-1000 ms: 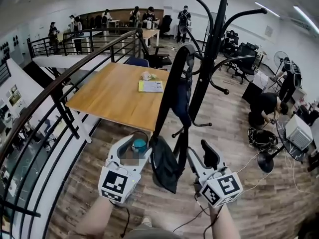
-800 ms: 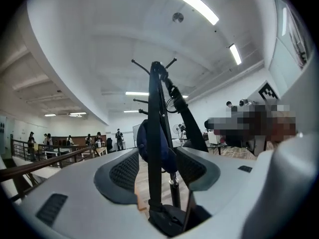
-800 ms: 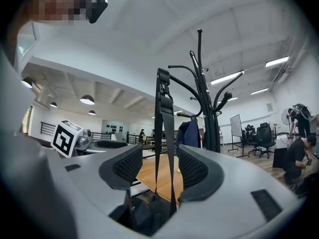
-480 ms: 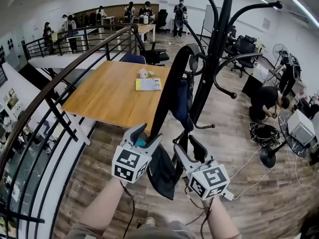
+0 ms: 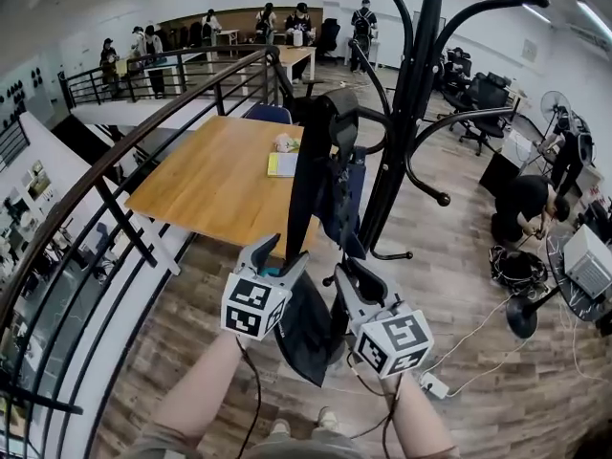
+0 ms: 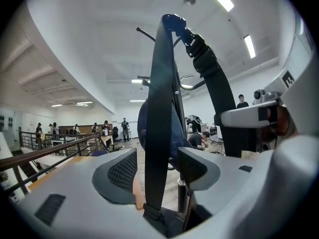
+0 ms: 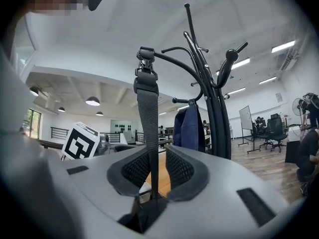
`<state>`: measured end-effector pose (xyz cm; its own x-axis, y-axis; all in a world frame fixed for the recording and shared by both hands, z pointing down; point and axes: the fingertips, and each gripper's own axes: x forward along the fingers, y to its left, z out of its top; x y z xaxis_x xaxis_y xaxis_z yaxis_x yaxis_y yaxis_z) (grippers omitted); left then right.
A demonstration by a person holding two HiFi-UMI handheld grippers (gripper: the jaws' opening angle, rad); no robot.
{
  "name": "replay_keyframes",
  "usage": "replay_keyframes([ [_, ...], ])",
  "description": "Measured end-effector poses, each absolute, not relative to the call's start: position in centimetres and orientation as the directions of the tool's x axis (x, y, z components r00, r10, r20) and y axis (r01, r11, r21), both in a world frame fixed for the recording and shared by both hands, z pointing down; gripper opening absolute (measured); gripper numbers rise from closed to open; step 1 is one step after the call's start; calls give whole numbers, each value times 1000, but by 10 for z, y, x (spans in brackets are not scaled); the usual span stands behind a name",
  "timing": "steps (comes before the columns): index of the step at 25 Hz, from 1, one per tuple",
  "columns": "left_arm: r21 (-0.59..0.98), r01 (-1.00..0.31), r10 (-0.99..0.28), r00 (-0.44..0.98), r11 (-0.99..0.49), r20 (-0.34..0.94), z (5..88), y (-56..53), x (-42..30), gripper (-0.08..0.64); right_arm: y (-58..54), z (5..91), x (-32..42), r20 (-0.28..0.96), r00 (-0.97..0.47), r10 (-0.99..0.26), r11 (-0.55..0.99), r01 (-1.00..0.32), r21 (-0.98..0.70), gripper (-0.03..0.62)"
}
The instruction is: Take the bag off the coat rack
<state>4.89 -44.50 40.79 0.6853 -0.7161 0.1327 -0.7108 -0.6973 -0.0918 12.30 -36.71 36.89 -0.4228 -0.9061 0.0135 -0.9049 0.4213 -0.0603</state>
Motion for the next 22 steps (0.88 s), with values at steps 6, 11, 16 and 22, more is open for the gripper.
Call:
replay_keyframes([
  [6, -52, -742, -742, 659, -668, 124, 408, -455, 57, 246, -371, 365, 127, -23, -497, -867, 497, -863, -93, 34],
  [11, -58, -738, -738, 662, -673, 131, 406, -449, 58, 141, -371, 362, 133, -23, -546, -838, 544, -830, -123, 32],
  [16, -69, -738, -738, 657, -672, 156, 400, -439, 51, 15, -368, 354, 133, -32, -609, -793, 602, -773, -203, 32],
  [22, -69, -778, -780, 615, -624, 118, 367, -433, 30, 14, -361, 320, 126, -100, -672, -734, 674, -700, -237, 32],
])
